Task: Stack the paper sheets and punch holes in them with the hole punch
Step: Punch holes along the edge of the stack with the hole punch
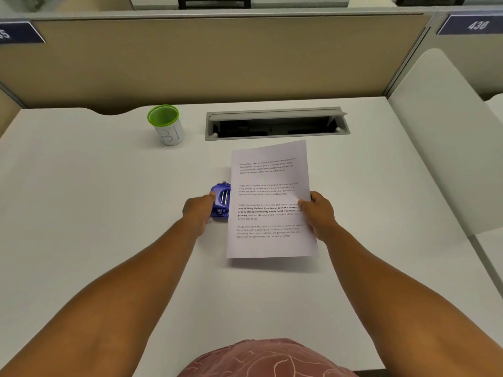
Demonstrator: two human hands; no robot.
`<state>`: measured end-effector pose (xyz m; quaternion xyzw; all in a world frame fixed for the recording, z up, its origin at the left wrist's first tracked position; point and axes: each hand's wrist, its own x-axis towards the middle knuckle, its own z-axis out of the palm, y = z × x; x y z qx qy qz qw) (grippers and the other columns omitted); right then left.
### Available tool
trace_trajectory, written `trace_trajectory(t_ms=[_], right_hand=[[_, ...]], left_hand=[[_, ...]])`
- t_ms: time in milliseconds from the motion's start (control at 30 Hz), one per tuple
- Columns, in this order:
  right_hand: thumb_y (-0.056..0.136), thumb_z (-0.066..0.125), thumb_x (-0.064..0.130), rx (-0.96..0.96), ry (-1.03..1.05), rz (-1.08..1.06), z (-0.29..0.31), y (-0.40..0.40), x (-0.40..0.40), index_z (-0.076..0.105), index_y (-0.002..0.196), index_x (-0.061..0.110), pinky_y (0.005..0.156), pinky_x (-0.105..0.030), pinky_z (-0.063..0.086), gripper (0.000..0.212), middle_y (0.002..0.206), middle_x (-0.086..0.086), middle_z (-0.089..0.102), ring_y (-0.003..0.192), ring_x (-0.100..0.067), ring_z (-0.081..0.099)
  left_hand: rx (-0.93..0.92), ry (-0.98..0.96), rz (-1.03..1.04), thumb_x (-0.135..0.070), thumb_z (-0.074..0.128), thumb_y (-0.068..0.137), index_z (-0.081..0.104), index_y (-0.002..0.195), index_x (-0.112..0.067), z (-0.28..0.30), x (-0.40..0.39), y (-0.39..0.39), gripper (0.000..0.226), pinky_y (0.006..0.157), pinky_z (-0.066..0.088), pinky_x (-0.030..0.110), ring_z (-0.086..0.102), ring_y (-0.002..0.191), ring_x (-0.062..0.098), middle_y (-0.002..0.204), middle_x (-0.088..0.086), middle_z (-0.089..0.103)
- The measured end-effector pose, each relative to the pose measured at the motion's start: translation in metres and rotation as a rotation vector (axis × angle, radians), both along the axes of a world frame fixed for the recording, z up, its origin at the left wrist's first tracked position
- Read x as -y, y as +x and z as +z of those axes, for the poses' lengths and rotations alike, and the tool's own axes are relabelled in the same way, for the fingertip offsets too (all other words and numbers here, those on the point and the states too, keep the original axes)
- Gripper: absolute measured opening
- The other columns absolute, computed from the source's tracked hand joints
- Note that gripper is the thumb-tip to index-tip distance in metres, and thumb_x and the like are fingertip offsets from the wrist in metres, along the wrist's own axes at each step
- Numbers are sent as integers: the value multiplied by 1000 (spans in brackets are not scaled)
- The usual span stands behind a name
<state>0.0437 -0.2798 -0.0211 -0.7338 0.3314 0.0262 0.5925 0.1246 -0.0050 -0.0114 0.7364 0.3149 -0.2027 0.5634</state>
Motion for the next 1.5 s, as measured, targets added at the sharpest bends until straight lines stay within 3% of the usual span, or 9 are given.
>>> trace_trajectory(t_ms=[200, 300, 400, 667, 833, 967, 1133, 1400, 1500], right_hand=[[87, 55, 14, 5, -29, -2, -2, -2, 0, 62, 105, 18, 85, -43, 57, 19, 103, -2, 69, 93, -26, 67], [88, 55, 15, 11, -48, 2, -3, -3, -1, 62, 105, 18, 87, -43, 57, 18, 101, 0, 68, 95, -27, 67], [88, 55, 15, 12, -43, 17, -3, -3, -2, 62, 106, 18, 88, -45, 56, 19, 103, -2, 69, 96, -27, 67], [88, 55, 16, 29, -38, 53, -3, -3, -4, 62, 103, 20, 88, -47, 56, 16, 100, 1, 69, 93, -25, 68], [88, 55, 14, 22, -37, 52, -4, -5, -3, 62, 103, 19, 88, -46, 57, 17, 101, 0, 69, 94, -25, 68], [88, 54, 14, 22, -80, 57, -4, -7, -3, 61, 102, 20, 84, -41, 57, 16, 97, 2, 67, 93, -26, 68], [88, 54, 15, 20, -66, 68, -4, -6, -4, 62, 100, 22, 83, -42, 58, 15, 97, 3, 68, 91, -24, 68], [87, 55, 16, 6, 1, 63, -6, -3, -9, 63, 101, 22, 87, -46, 58, 17, 100, 2, 70, 93, -25, 69], [87, 55, 15, -1, -18, 81, -7, -4, -7, 63, 101, 20, 85, -44, 58, 17, 99, 1, 70, 93, -25, 69]], left_hand=[[9, 37, -22, -35, 62, 90, 62, 92, -6, 0, 10, -4, 29, 95, 52, 43, 62, 85, 28, 98, 15, 68], [29, 60, -47, -35, 60, 91, 58, 74, -12, 0, 12, -5, 29, 86, 52, 39, 56, 81, 27, 91, 11, 63], [38, 75, -62, -34, 62, 90, 56, 73, -12, 1, 11, -5, 28, 74, 43, 33, 52, 78, 26, 88, 10, 60], [49, 92, -83, -35, 63, 89, 55, 68, -13, 3, 10, -7, 31, 70, 41, 33, 47, 68, 24, 75, 6, 54], [50, 63, -61, -35, 64, 88, 57, 69, -14, 3, 8, -6, 30, 72, 43, 33, 50, 72, 25, 81, 8, 58], [36, 63, -48, -38, 65, 88, 57, 70, -15, 2, 6, -6, 30, 85, 53, 39, 57, 80, 25, 93, 11, 66], [25, 20, -40, -36, 67, 87, 64, 85, -11, 1, 5, -8, 26, 96, 51, 42, 61, 86, 25, 112, 16, 71], [24, -16, -55, -37, 69, 88, 66, 90, -10, 1, 7, -11, 27, 94, 53, 40, 64, 89, 24, 108, 13, 72], [18, 7, -62, -37, 69, 87, 63, 78, -14, 0, 6, -12, 26, 87, 53, 37, 60, 83, 24, 99, 12, 69]])
